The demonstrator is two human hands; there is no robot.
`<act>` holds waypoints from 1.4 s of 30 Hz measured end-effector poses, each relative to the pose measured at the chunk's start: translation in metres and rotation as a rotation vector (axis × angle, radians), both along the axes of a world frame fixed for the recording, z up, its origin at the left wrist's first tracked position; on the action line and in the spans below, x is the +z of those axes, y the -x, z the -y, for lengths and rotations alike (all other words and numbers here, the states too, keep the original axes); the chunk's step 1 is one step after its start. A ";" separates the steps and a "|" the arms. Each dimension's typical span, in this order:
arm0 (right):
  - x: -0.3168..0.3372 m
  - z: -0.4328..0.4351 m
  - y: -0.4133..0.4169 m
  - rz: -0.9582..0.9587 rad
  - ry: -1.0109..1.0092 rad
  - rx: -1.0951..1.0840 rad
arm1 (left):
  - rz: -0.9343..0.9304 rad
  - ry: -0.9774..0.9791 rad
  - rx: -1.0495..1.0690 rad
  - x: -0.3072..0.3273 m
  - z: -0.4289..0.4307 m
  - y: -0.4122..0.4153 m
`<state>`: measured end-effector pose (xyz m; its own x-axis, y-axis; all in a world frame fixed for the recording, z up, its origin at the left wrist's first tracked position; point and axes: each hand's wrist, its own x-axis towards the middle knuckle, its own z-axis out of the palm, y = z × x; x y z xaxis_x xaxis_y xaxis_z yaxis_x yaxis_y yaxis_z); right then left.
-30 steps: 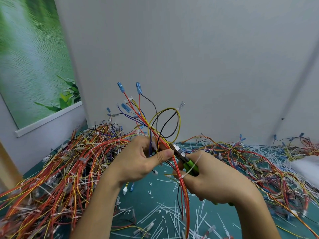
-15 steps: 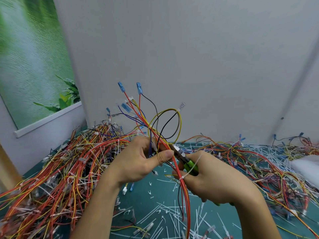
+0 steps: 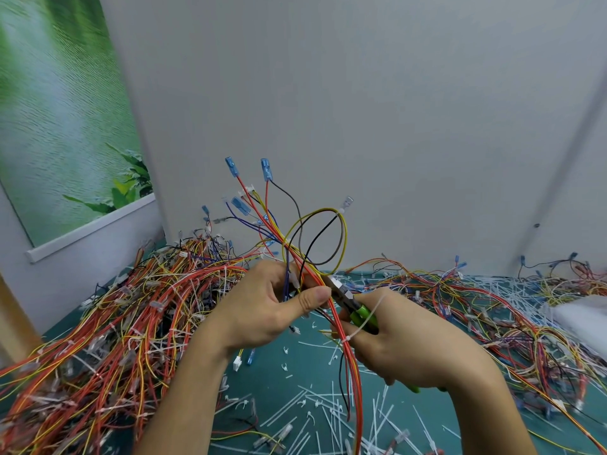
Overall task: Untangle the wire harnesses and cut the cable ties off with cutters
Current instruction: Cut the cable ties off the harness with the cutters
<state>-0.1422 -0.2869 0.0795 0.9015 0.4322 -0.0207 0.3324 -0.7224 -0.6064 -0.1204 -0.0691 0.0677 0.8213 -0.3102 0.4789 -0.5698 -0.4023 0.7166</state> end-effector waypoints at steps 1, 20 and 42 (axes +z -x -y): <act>0.000 0.000 0.000 0.005 -0.003 0.002 | -0.003 -0.004 -0.001 0.000 0.000 0.001; 0.001 0.000 0.001 -0.034 -0.032 -0.018 | -0.033 -0.005 0.004 0.001 0.000 0.003; 0.001 -0.001 0.002 -0.005 -0.039 -0.043 | -0.015 0.042 -0.057 0.004 0.002 0.004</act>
<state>-0.1445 -0.2862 0.0808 0.9194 0.3932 -0.0092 0.2982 -0.7121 -0.6356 -0.1248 -0.0712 0.0716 0.8100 -0.3364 0.4803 -0.5800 -0.3390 0.7407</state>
